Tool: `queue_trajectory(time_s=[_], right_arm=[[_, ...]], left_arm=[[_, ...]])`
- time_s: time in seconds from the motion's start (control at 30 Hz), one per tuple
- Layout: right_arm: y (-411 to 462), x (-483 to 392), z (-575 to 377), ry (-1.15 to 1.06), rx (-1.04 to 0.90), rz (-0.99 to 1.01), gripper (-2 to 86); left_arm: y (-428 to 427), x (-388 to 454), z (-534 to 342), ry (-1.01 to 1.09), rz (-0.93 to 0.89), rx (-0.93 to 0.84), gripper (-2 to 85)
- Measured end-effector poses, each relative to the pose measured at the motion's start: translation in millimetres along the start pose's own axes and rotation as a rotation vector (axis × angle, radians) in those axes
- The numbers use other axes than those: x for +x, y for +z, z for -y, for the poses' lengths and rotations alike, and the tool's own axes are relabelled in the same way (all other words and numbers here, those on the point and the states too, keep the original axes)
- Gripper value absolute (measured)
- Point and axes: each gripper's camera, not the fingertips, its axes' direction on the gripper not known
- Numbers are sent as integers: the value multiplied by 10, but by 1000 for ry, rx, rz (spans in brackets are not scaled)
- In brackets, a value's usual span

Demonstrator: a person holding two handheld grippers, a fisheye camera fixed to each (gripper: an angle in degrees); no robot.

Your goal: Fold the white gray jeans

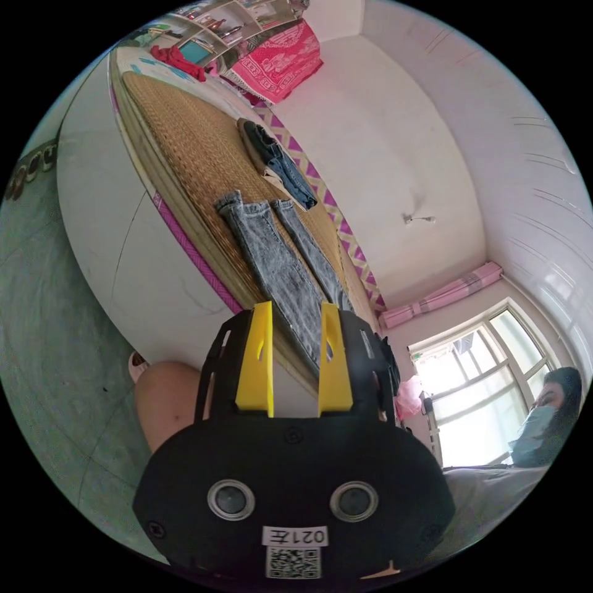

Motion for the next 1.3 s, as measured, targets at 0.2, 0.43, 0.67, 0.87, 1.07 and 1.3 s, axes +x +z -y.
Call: queue_trajectory(time_s=[0.2,0.43,0.67,0.87,1.07,1.3], right_arm=[[59,137,27,21,5,10,82],[93,323,68,24,2,36,80],[115,496,113,39,9,63,79],[138,594,190,41,5,65,78],[136,699,254,46,8,77,78],[122,773,354,46,1,75,76]], left_arm=[[188,-72,-27,3,51,-8,116],[577,-250,93,-29,61,-48,113],[694,-512,52,-66,-6,-45,94],[993,-725,108,-78,33,-79,106],[1215,-895,205,-63,-16,-36,87],[1828,-1327,502,-110,11,-69,31]])
